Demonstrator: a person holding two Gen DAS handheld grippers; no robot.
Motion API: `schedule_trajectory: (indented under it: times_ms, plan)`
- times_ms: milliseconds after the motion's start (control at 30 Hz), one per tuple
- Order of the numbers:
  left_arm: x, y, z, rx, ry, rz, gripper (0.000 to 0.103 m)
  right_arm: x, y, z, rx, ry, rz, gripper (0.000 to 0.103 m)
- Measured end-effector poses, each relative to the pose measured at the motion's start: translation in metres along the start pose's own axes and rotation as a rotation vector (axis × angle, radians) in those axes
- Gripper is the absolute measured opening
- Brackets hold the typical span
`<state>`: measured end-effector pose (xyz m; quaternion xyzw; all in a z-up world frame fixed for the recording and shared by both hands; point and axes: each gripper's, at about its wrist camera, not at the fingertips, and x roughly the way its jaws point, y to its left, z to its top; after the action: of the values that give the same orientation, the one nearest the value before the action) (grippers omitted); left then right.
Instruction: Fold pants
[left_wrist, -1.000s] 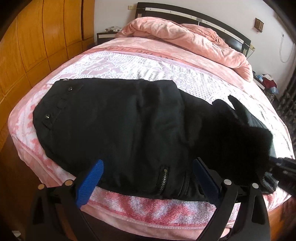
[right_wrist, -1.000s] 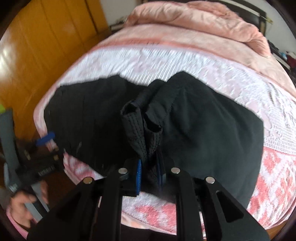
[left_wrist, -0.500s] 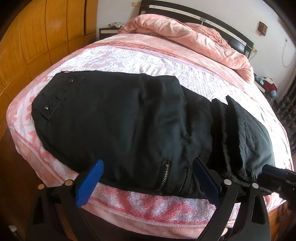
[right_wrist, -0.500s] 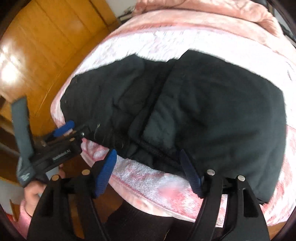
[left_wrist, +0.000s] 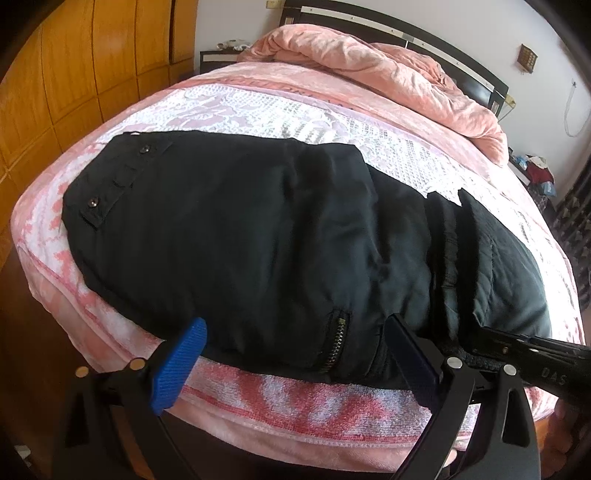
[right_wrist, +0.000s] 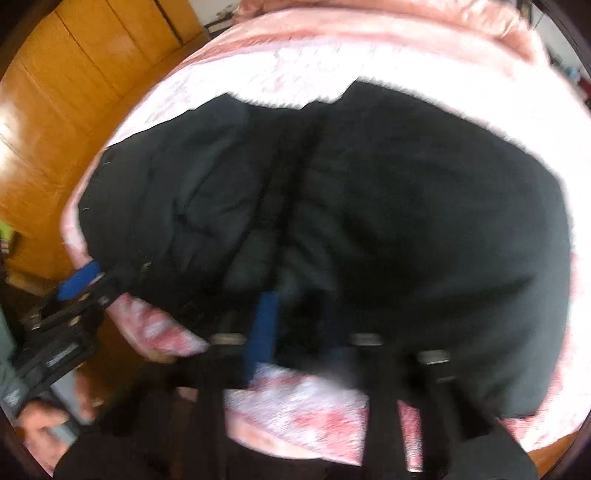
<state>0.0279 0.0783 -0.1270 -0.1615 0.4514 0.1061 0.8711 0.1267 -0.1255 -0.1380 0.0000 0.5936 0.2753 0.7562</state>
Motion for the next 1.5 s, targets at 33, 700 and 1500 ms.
schedule_trajectory:
  times_ms: [33,700,1500]
  plan:
    - [0.000,0.000,0.000,0.000,-0.001,-0.001,0.097,-0.001,0.001,0.000,-0.005,-0.004,0.003,0.009]
    - [-0.004,-0.004,0.010,0.020,-0.020,0.018,0.097,-0.041,0.016,-0.008,-0.138,-0.072,0.122,0.004]
    - [0.057,-0.099,0.011,-0.044,0.350,-0.452,0.041,-0.101,-0.218,-0.064,0.323,-0.184,-0.022,0.031]
